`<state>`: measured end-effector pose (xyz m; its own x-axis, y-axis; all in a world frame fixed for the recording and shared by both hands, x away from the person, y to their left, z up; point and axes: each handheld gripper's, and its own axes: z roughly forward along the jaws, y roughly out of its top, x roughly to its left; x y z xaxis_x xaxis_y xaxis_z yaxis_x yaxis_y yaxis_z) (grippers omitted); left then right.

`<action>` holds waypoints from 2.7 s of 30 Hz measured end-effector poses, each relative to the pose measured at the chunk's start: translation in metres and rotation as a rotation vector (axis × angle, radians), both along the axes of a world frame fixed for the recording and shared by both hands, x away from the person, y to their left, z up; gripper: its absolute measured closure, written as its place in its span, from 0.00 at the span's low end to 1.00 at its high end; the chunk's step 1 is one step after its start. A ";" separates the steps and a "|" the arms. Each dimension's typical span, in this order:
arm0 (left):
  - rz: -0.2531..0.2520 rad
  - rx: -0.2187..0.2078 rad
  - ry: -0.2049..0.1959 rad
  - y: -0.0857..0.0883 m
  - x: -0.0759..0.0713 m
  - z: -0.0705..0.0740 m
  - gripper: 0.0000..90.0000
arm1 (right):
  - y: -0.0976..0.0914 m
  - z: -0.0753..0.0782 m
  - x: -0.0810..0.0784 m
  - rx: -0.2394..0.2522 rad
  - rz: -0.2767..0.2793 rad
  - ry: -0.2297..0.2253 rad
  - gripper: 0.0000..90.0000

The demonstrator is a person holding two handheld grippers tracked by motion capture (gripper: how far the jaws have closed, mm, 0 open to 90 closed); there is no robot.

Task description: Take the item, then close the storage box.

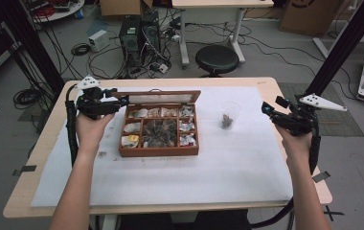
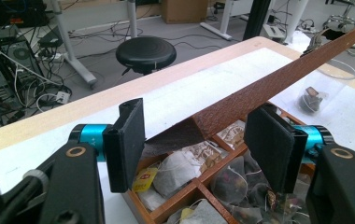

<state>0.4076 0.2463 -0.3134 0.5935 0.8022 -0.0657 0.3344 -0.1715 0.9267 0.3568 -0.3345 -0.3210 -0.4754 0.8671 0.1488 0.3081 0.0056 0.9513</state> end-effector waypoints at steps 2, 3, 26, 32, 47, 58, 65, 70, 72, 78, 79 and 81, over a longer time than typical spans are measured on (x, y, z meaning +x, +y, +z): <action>0.000 0.000 0.000 0.000 0.000 0.000 0.43 | -0.001 0.000 0.000 0.002 0.000 -0.002 0.35; 0.001 -0.002 0.000 0.000 0.000 0.000 0.43 | -0.001 0.000 0.000 0.003 0.001 -0.001 0.35; 0.009 0.032 -0.019 -0.004 -0.009 -0.005 0.42 | -0.002 0.000 0.001 0.007 0.004 -0.005 0.35; 0.041 0.056 -0.003 -0.008 -0.019 -0.011 0.38 | -0.001 0.001 0.001 0.017 0.007 -0.009 0.35; 0.117 -0.005 0.089 -0.010 -0.040 -0.042 0.37 | 0.002 0.001 0.002 0.024 0.019 -0.003 0.35; 0.116 -0.060 0.154 -0.007 -0.051 -0.060 0.39 | 0.004 -0.001 0.001 0.020 0.015 -0.009 0.35; 0.108 -0.080 0.179 -0.005 -0.055 -0.065 0.42 | 0.004 -0.001 0.001 0.021 0.014 -0.011 0.35; 0.089 -0.087 0.187 -0.003 -0.058 -0.068 0.43 | 0.004 -0.001 0.000 0.018 0.010 -0.012 0.35; 0.075 -0.088 0.175 -0.002 -0.060 -0.069 0.43 | 0.004 -0.002 0.000 0.020 0.010 -0.010 0.35; 0.047 -0.069 0.168 -0.002 -0.062 -0.075 0.43 | 0.006 -0.004 0.001 0.013 0.015 -0.003 0.35; 0.044 -0.064 0.171 -0.003 -0.063 -0.077 0.43 | 0.007 -0.004 0.002 0.012 0.016 -0.003 0.35; 0.034 -0.057 0.168 -0.003 -0.065 -0.079 0.43 | 0.007 -0.005 0.002 0.009 0.018 -0.003 0.35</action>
